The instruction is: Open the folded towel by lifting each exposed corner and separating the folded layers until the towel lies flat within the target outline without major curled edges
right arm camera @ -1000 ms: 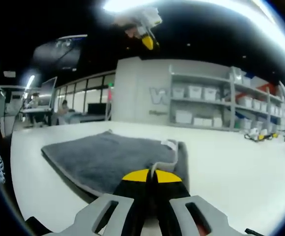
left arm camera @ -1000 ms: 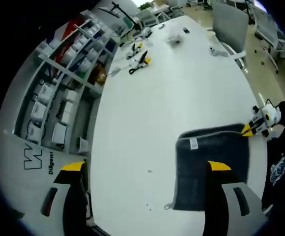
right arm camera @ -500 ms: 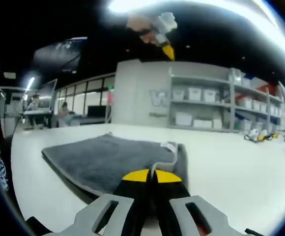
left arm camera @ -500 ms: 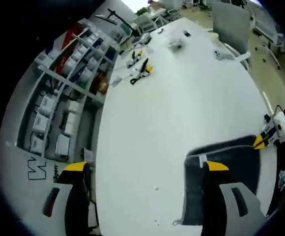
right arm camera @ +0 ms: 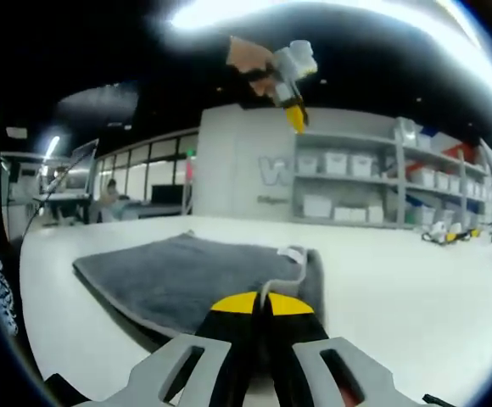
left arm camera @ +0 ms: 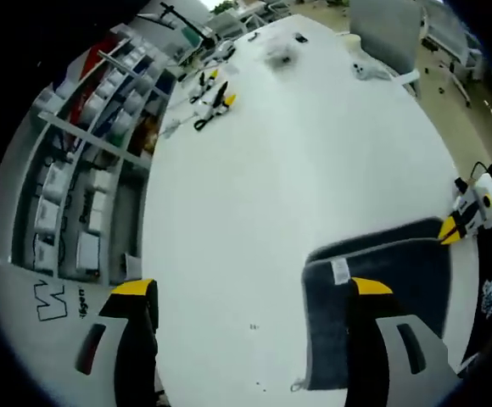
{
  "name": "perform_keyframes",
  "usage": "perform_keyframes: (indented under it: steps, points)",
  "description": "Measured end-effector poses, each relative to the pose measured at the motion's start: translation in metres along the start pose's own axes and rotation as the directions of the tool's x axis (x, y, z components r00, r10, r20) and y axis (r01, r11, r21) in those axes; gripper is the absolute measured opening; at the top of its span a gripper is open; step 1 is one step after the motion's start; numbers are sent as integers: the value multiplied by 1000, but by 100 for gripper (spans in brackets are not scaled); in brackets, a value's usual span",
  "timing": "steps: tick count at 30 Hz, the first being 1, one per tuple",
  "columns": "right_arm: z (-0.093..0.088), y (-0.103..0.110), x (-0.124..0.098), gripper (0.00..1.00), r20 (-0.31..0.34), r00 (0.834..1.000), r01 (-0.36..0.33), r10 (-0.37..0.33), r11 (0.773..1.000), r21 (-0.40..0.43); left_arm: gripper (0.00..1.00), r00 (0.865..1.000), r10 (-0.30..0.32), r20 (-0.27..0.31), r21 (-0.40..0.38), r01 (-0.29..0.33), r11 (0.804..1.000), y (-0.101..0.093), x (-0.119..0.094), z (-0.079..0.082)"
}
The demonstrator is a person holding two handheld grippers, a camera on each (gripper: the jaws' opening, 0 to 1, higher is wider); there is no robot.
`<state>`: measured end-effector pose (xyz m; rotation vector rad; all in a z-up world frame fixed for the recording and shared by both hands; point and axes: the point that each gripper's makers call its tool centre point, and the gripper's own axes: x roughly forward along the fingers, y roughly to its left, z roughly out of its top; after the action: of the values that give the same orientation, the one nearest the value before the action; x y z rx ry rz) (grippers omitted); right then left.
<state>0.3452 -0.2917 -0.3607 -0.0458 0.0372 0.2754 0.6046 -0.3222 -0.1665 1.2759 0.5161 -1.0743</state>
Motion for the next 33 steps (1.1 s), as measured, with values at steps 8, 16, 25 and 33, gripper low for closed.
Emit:
perform_keyframes:
  steps: [8,16,25,33]
  points:
    - [0,-1,1,0,3,1000,3,-3,1000,8,89,999,-45,-18,-3,45,999,-20,42,-11]
    - [0,-2,1,0,3,1000,4,-4,1000,7,86,995,-88,-42,-5,88,996,-35,70,-24]
    - [2,-4,1,0,13,1000,8,-8,1000,6,84,992,-111,-66,-16,110,994,-43,80,-31]
    - [2,-4,-1,0,16,1000,4,-5,1000,12,84,989,-136,-55,-25,135,991,-55,97,-36]
